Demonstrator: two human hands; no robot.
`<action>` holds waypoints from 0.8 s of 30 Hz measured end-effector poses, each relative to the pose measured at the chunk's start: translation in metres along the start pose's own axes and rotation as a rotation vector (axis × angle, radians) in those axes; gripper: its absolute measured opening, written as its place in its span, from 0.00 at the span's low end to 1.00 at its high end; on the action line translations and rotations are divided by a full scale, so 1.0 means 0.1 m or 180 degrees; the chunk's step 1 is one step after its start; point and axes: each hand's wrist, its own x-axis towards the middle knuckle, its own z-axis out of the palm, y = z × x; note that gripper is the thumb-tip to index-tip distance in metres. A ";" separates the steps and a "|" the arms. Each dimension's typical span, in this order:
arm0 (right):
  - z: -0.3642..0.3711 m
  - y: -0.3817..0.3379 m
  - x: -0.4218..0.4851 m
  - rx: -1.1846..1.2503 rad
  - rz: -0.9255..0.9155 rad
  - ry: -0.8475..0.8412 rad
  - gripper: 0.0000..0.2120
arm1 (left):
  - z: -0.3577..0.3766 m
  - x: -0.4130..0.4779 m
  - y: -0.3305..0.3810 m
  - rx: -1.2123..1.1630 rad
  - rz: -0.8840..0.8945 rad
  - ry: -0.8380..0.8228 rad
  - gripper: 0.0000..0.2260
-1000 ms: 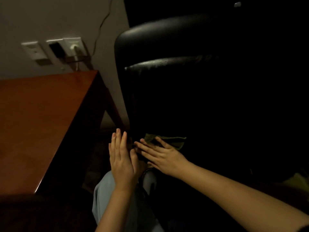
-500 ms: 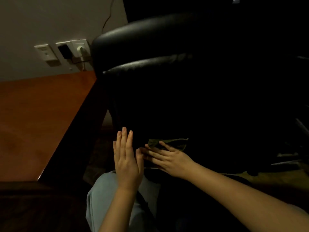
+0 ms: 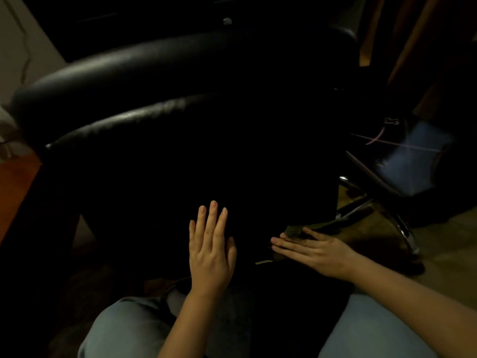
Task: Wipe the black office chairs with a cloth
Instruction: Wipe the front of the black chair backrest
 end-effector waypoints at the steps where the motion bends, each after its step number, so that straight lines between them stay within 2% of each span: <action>1: -0.04 0.05 -0.09 0.0020 -0.0005 -0.0024 0.26 | 0.02 0.00 0.03 -0.0028 -0.0018 -0.0010 0.21; 8: -0.14 0.21 -0.32 -0.0023 0.0014 -0.0205 0.25 | 0.04 0.02 0.04 -0.0101 0.0103 -0.0091 0.22; 14: -0.40 0.43 0.10 0.0141 0.0702 0.0125 0.24 | 0.01 0.01 -0.04 -0.0095 0.0162 -0.0089 0.23; 19: -0.64 0.76 0.70 0.0300 0.1590 0.0643 0.19 | -0.11 0.02 -0.20 -0.0142 -0.0117 0.0060 0.21; 22: -0.64 0.65 0.98 0.0405 0.2051 0.0861 0.21 | -0.22 -0.04 -0.36 -0.0202 -0.0332 0.0194 0.21; 24: -0.58 0.49 1.11 0.0344 0.2067 0.0820 0.24 | -0.30 -0.13 -0.50 -0.0201 -0.0486 0.0259 0.21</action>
